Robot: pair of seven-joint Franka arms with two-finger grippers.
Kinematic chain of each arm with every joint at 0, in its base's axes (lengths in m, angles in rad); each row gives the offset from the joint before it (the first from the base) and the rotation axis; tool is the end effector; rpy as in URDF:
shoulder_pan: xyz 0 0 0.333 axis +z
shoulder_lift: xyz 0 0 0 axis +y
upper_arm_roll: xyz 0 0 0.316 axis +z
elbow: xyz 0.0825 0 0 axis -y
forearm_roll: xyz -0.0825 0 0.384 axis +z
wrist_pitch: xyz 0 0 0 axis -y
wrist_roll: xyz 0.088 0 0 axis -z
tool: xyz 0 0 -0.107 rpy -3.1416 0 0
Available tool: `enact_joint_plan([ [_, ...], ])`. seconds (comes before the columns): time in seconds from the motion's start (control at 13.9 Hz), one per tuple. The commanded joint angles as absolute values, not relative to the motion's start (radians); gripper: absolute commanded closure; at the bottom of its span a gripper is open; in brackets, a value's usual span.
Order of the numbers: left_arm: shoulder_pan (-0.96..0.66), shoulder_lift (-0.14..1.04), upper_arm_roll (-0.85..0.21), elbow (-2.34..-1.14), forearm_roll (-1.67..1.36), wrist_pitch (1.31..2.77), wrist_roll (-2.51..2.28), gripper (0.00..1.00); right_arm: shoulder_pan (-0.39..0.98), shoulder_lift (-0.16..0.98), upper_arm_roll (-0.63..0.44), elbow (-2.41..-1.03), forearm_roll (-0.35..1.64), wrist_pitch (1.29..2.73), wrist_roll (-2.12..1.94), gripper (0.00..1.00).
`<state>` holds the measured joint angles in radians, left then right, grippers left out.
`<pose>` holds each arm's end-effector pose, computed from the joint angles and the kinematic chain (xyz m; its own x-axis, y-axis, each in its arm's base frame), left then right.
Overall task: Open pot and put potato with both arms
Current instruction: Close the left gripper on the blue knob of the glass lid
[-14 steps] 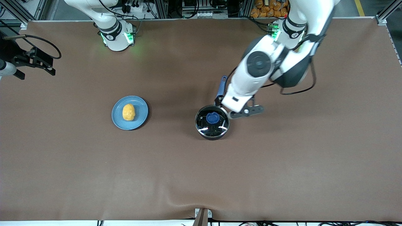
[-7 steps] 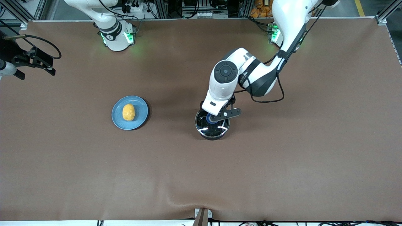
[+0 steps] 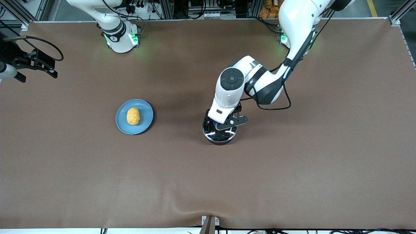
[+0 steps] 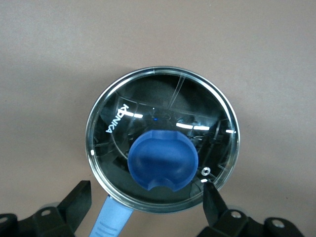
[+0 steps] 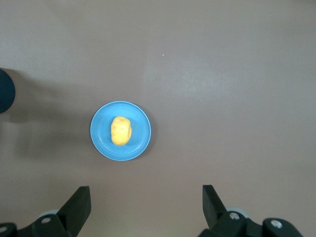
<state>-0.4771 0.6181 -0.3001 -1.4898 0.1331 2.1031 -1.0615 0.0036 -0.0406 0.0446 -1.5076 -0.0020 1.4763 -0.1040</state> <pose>0.5355 -0.4671 0.3243 0.9627 0.2680 -0.0372 0.2696 -0.9617 0.0483 0.5314 0.0260 0.6677 0.9884 0.1514 0.0088 0.1514 -0.9885 0.0047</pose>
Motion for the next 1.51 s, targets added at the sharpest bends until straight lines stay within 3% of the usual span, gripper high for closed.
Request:
enact_joint_plan([
  [0.0, -0.494, 0.659, -0.287, -1.451, 0.176, 2.138, -1.092, 0.0, 0.006, -0.028, 0.041, -1.483, 0.015, 1.46, -0.1, 0.0],
  [0.5, -0.555, 0.686, -0.229, -1.439, 0.192, 2.154, -1.127, 0.0, 0.006, -0.029, 0.041, -1.483, 0.014, 1.459, -0.1, 0.0],
  [1.43, -0.554, 0.709, -0.229, -1.439, 0.192, 2.154, -1.126, 0.0, 0.006, -0.028, 0.041, -1.483, 0.02, 1.459, -0.1, 0.0],
])
